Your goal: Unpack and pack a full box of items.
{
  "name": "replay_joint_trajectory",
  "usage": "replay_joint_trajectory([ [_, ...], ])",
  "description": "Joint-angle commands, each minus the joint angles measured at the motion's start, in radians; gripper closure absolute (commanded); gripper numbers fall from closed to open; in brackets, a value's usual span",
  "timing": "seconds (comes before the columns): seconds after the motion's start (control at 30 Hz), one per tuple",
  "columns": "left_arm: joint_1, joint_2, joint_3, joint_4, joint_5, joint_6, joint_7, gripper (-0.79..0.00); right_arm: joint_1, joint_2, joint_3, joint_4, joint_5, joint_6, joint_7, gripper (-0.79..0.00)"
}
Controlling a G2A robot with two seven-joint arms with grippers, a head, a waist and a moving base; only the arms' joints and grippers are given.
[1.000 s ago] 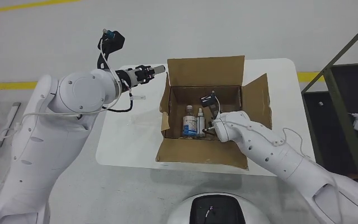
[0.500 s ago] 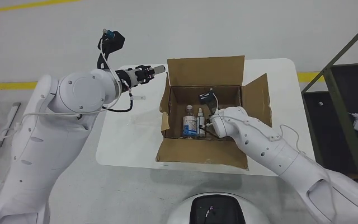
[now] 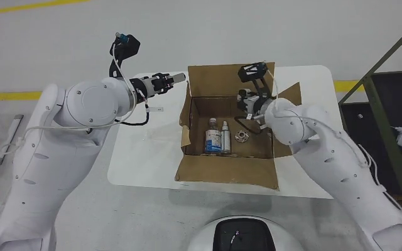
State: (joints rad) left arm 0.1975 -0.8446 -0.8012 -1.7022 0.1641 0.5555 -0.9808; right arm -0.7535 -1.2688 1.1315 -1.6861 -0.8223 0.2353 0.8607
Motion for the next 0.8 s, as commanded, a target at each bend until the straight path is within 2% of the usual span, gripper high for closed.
replay_joint_trajectory([
  [0.0, 0.0, 0.0, 0.0, 0.0, 0.0, 0.0, 0.0, -0.785, -0.078, 0.014, 0.113, -0.086, 0.069, -0.065, -0.038, 0.0],
  [0.17, 0.0, 0.0, 0.0, 0.0, 0.0, 0.0, 0.0, -0.785, -0.219, 0.036, 0.311, -0.176, 0.208, -0.181, -0.115, 0.0],
  [0.27, 0.0, 0.0, 0.0, 0.0, 0.0, 0.0, 0.0, -0.785, -0.285, 0.043, 0.391, -0.202, 0.275, -0.239, -0.154, 0.0],
  [0.57, 0.0, 0.0, 0.0, 0.0, 0.0, 0.0, 0.0, -0.785, -0.297, 0.044, 0.401, -0.205, 0.289, -0.25, -0.157, 0.0],
  [0.63, 0.0, 0.0, 0.0, 0.0, 0.0, 0.0, 0.0, -0.785, -0.313, 0.044, 0.413, -0.203, 0.287, -0.248, -0.207, 0.0],
  [0.77, 0.0, 0.0, 0.0, 0.0, 0.0, 0.0, 0.0, -0.785, -0.363, 0.04, 0.52, -0.206, 0.421, -0.223, -0.385, 0.0],
])
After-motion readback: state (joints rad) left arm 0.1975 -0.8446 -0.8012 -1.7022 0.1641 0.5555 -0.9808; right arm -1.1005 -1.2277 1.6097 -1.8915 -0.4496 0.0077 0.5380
